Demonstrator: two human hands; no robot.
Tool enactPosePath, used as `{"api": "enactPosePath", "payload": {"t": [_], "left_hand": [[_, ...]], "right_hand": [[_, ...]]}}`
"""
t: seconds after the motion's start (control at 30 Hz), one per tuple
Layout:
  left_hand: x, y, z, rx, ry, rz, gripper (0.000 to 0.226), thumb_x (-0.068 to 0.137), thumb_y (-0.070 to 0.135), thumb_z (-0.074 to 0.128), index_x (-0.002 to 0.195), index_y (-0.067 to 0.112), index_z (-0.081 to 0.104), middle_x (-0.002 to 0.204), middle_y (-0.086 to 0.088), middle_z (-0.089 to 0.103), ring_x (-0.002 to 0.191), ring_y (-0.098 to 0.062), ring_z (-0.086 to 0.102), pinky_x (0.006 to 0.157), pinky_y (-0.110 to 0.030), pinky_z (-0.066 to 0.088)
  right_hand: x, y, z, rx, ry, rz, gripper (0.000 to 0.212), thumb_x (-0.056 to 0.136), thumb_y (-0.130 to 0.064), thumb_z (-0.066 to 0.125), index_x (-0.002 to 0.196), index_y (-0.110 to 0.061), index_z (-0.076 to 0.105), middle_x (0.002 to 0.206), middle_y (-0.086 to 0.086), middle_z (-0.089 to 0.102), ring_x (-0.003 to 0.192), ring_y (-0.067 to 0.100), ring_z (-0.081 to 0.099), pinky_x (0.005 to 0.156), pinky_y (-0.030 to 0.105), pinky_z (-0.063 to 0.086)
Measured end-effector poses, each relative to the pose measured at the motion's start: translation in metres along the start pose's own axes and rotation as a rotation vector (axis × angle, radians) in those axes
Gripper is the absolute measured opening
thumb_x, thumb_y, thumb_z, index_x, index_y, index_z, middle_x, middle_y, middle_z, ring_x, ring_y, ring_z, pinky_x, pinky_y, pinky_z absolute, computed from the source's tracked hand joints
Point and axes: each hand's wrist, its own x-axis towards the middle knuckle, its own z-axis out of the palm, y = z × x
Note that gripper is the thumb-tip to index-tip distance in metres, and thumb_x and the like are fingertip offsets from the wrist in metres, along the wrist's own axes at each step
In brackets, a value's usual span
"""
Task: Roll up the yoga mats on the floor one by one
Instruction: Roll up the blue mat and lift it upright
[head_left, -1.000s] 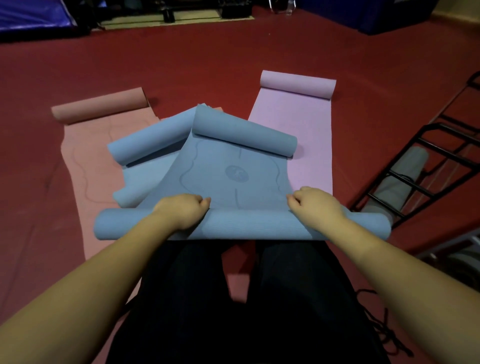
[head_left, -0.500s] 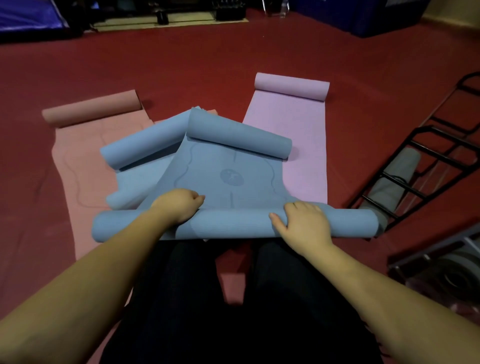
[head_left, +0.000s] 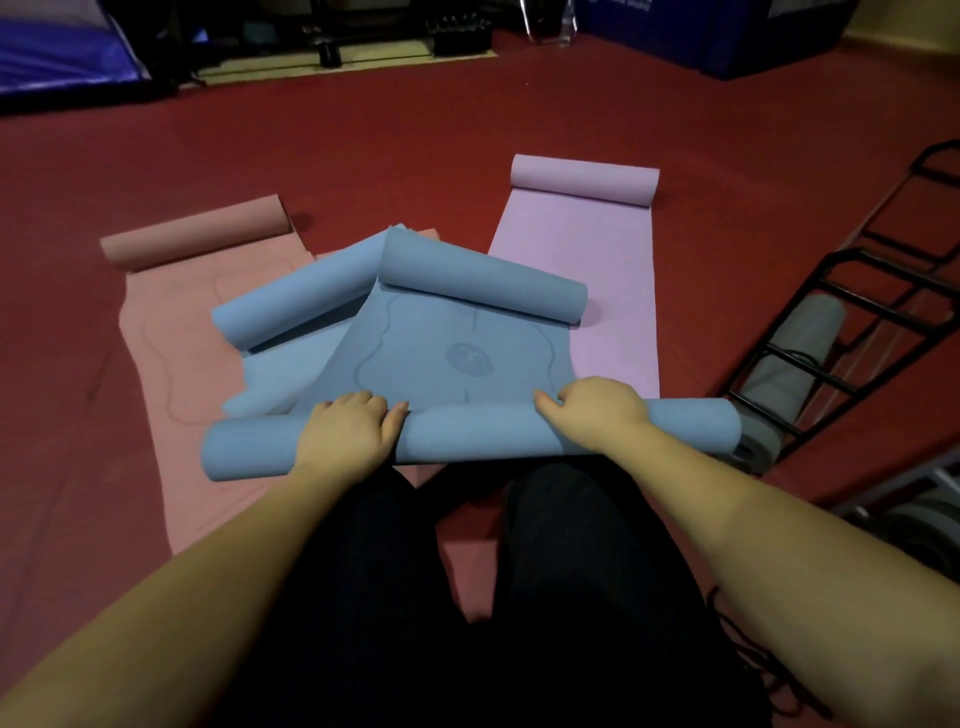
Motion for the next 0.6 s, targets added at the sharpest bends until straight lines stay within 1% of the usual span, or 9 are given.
{"api": "enactPosePath", "payload": {"t": [0.07,0.13,0.27,0.33,0.4,0.43,0.5,0.57,0.6], "left_hand": [[0.006,0.004,-0.008,0.014,-0.025,0.004,0.068,0.093,0.059,0.01,0.08,0.016,0.062,0.09,-0.008,0.065,0.091,-0.032,0.061,0.077,-0.04,0.042],[0.008,0.009,-0.016,0.018,-0.078,0.0,0.061,0.1,0.056,0.017,0.08,0.018,0.06,0.096,-0.007,0.067,0.093,-0.03,0.062,0.075,-0.038,0.043],[0.002,0.018,-0.033,0.027,-0.236,-0.041,0.059,0.102,0.056,0.018,0.083,0.021,0.061,0.102,-0.008,0.068,0.1,-0.03,0.062,0.079,-0.037,0.043],[-0.002,0.018,-0.034,0.024,-0.266,-0.056,0.061,0.102,0.056,0.017,0.089,0.019,0.065,0.106,-0.01,0.068,0.104,-0.031,0.061,0.084,-0.037,0.045],[-0.007,0.019,-0.033,0.039,-0.278,-0.069,0.062,0.103,0.055,0.018,0.093,0.018,0.067,0.107,-0.011,0.068,0.104,-0.031,0.061,0.087,-0.038,0.046],[-0.007,0.019,-0.032,0.046,-0.288,-0.071,0.062,0.103,0.055,0.018,0.093,0.017,0.067,0.107,-0.011,0.068,0.103,-0.031,0.062,0.087,-0.038,0.046],[-0.006,0.02,-0.032,0.049,-0.334,-0.085,0.062,0.102,0.055,0.018,0.089,0.018,0.064,0.108,-0.011,0.068,0.103,-0.03,0.061,0.086,-0.037,0.046],[0.001,0.02,-0.033,0.037,-0.396,-0.103,0.06,0.102,0.057,0.017,0.087,0.019,0.062,0.112,-0.011,0.067,0.105,-0.03,0.06,0.088,-0.038,0.044],[0.006,0.018,-0.034,0.023,-0.431,-0.111,0.062,0.102,0.057,0.017,0.091,0.018,0.064,0.116,-0.011,0.066,0.108,-0.031,0.06,0.09,-0.038,0.043]], "right_hand": [[0.001,0.005,-0.009,0.032,-0.077,0.0,0.069,0.095,-0.065,0.024,0.11,-0.015,0.07,0.117,0.013,0.066,0.107,0.031,0.06,0.083,0.034,0.043],[-0.002,0.013,-0.016,0.086,-0.17,0.005,0.07,0.096,-0.064,0.025,0.116,-0.013,0.068,0.124,0.014,0.063,0.11,0.031,0.058,0.084,0.035,0.042],[-0.008,0.023,-0.029,0.141,-0.354,-0.007,0.071,0.098,-0.062,0.028,0.134,-0.007,0.058,0.144,0.018,0.05,0.126,0.03,0.051,0.1,0.034,0.038],[-0.01,0.022,-0.031,0.141,-0.386,-0.021,0.07,0.099,-0.061,0.029,0.136,-0.008,0.056,0.147,0.017,0.047,0.129,0.029,0.049,0.103,0.033,0.036],[-0.013,0.021,-0.025,0.147,-0.392,-0.043,0.067,0.099,-0.061,0.028,0.134,-0.011,0.057,0.145,0.016,0.049,0.128,0.029,0.049,0.102,0.034,0.036],[-0.014,0.021,-0.02,0.164,-0.376,-0.055,0.064,0.099,-0.061,0.028,0.129,-0.014,0.059,0.14,0.014,0.051,0.125,0.028,0.049,0.101,0.035,0.037],[-0.016,0.021,-0.011,0.217,-0.285,-0.068,0.051,0.099,-0.058,0.031,0.108,-0.018,0.062,0.119,0.009,0.053,0.116,0.027,0.051,0.092,0.036,0.04],[-0.02,0.018,-0.006,0.198,-0.082,-0.075,0.041,0.1,-0.049,0.036,0.089,-0.017,0.06,0.1,0.006,0.053,0.105,0.028,0.055,0.077,0.034,0.039],[-0.021,0.015,-0.003,0.158,0.041,-0.076,0.042,0.101,-0.044,0.036,0.086,-0.014,0.062,0.096,0.007,0.056,0.1,0.03,0.057,0.071,0.034,0.038]]}}
